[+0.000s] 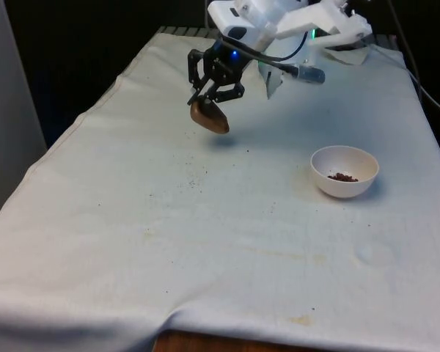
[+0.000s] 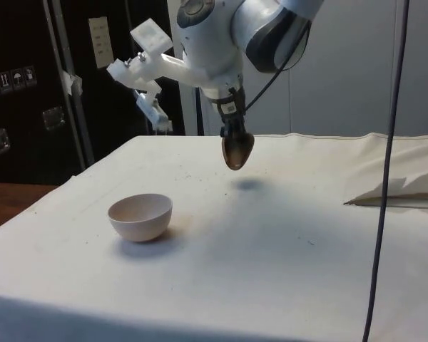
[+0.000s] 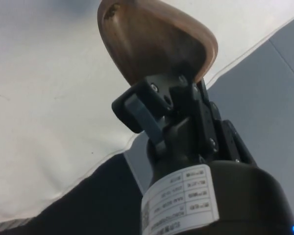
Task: Pour the coffee beans from the cup into the bowl.
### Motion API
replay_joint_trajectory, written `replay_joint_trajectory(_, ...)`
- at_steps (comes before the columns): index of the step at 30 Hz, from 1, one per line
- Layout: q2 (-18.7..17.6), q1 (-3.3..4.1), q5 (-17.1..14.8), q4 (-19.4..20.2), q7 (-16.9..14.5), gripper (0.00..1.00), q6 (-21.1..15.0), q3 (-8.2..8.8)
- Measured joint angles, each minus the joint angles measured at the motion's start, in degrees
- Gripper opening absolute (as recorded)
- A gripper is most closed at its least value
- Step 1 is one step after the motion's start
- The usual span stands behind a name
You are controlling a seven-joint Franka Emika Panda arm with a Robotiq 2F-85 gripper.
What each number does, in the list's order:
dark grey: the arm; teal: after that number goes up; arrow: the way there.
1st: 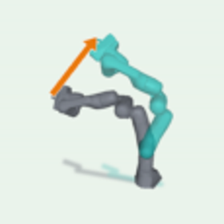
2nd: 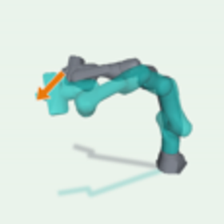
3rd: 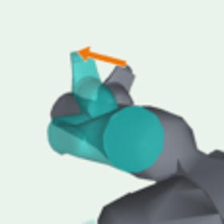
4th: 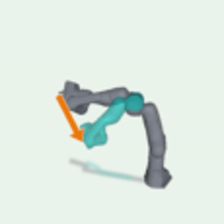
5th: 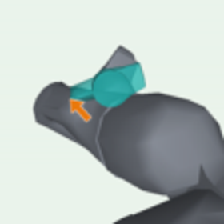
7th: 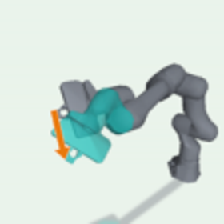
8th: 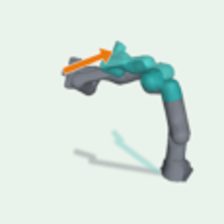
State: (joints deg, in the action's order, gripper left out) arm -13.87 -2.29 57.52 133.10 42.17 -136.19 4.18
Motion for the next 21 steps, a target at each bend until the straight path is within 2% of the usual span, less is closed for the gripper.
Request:
replay_joint_trajectory(10, -0.46, 0.00, -2.52, 0.23, -2.81, 0.00, -3.61, 2.29)
replay_joint_trajectory(18, -0.97, -0.06, -5.96, 0.46, -6.42, 0.00, -7.05, 4.41)
replay_joint_trajectory(21, -1.03, -0.06, -6.30, 0.46, -6.76, 0.00, -7.39, 4.58)
